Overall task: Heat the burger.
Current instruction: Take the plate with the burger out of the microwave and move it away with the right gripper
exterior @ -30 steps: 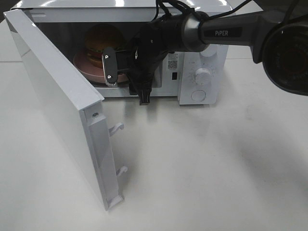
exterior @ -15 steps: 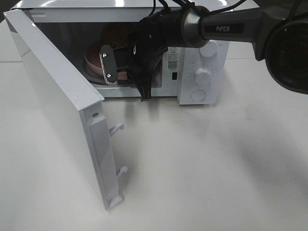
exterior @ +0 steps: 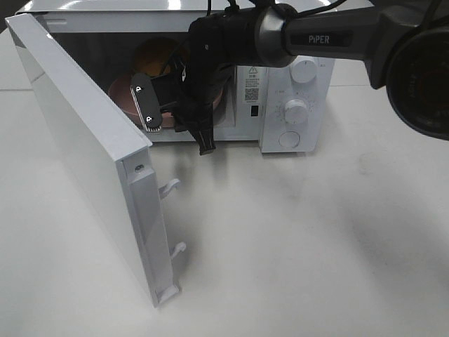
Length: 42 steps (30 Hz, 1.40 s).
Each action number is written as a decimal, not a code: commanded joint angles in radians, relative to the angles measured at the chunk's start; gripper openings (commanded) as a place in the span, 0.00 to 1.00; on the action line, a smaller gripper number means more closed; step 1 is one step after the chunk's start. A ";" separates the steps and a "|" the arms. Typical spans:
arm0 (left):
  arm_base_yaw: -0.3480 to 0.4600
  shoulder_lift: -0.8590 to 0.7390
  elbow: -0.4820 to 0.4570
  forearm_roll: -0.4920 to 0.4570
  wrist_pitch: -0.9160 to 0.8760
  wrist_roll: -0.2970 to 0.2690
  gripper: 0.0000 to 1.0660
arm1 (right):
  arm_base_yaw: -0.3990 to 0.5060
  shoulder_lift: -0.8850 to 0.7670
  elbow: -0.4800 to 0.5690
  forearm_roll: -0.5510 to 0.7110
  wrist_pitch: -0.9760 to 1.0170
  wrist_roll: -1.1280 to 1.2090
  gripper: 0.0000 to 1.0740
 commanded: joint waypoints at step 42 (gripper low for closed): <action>0.003 -0.022 0.002 -0.003 -0.010 0.000 0.94 | 0.014 -0.334 0.358 -0.003 -0.049 -0.092 0.00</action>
